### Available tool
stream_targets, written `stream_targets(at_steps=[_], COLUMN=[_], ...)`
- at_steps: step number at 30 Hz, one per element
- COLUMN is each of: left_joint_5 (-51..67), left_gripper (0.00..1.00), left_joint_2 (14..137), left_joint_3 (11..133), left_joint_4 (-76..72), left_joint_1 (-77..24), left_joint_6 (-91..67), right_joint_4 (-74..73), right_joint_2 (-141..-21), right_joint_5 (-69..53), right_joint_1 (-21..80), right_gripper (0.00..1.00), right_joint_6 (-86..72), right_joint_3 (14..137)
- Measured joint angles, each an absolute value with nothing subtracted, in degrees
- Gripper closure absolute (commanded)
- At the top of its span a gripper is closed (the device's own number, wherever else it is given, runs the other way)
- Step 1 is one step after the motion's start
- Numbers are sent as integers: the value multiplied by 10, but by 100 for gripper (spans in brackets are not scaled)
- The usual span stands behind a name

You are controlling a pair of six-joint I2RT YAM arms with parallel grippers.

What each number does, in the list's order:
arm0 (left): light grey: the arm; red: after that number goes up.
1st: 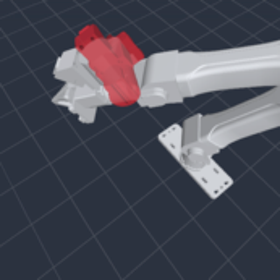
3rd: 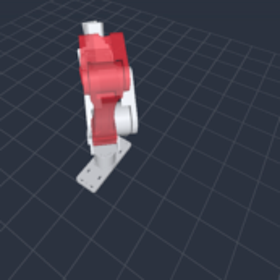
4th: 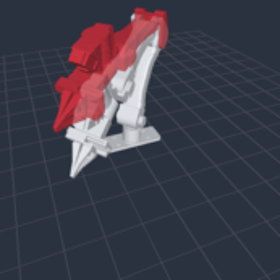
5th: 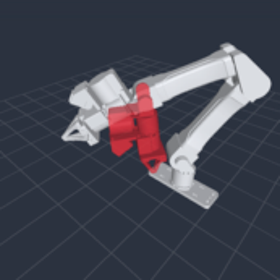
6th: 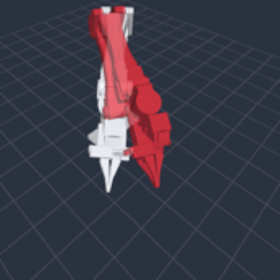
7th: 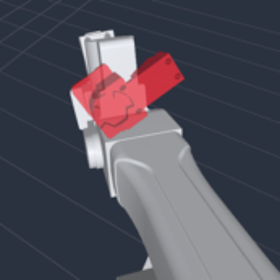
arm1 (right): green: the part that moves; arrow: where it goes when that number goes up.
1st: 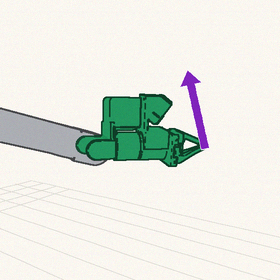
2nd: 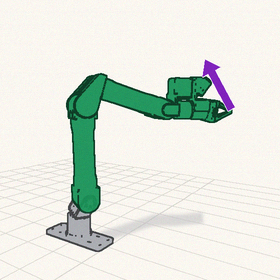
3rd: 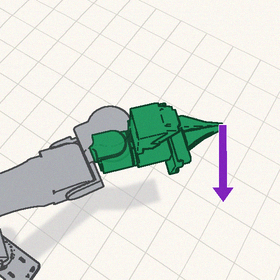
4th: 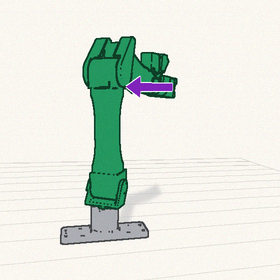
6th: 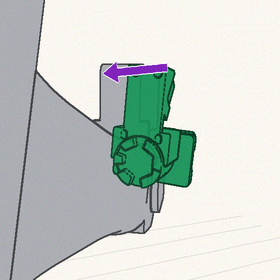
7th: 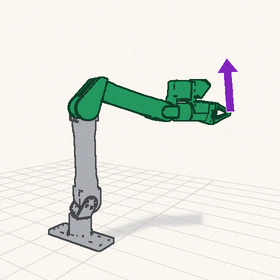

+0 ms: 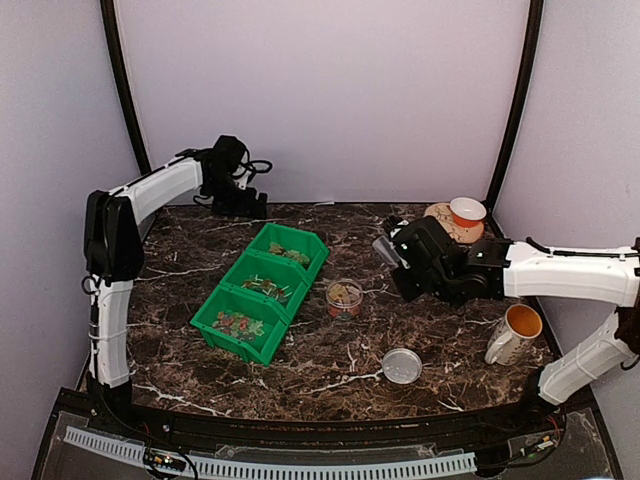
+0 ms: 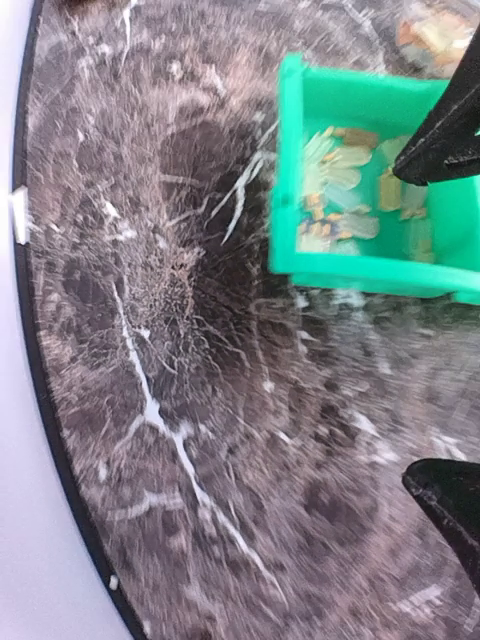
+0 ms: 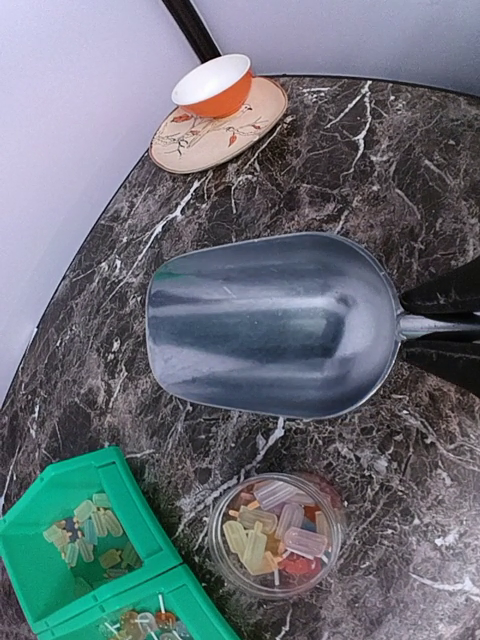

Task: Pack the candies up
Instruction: Move the plate to the center of the board.

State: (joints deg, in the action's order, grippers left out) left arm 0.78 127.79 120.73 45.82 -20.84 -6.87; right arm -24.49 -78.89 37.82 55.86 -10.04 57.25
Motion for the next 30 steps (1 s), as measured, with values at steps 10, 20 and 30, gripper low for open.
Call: stream_targets(at_steps=[10,20,30], left_joint_5=[-76,-116,-140], left_gripper=[1,1,7], left_joint_2=[886,779,783], left_joint_3=[876,590,549], left_joint_4=[402,410,397], left_joint_1=[-283,-319,-321], left_joint_6=[-158,-274,-307], right_joint_4=[-191,-188,-188], right_joint_2=[-825,-829,-829], right_joint_5=[338,330,333], right_joint_1=[537,534,532], right_gripper=[100,99,99], right_joint_6=[-101,-87,-80], right_joint_3=[568,568,568])
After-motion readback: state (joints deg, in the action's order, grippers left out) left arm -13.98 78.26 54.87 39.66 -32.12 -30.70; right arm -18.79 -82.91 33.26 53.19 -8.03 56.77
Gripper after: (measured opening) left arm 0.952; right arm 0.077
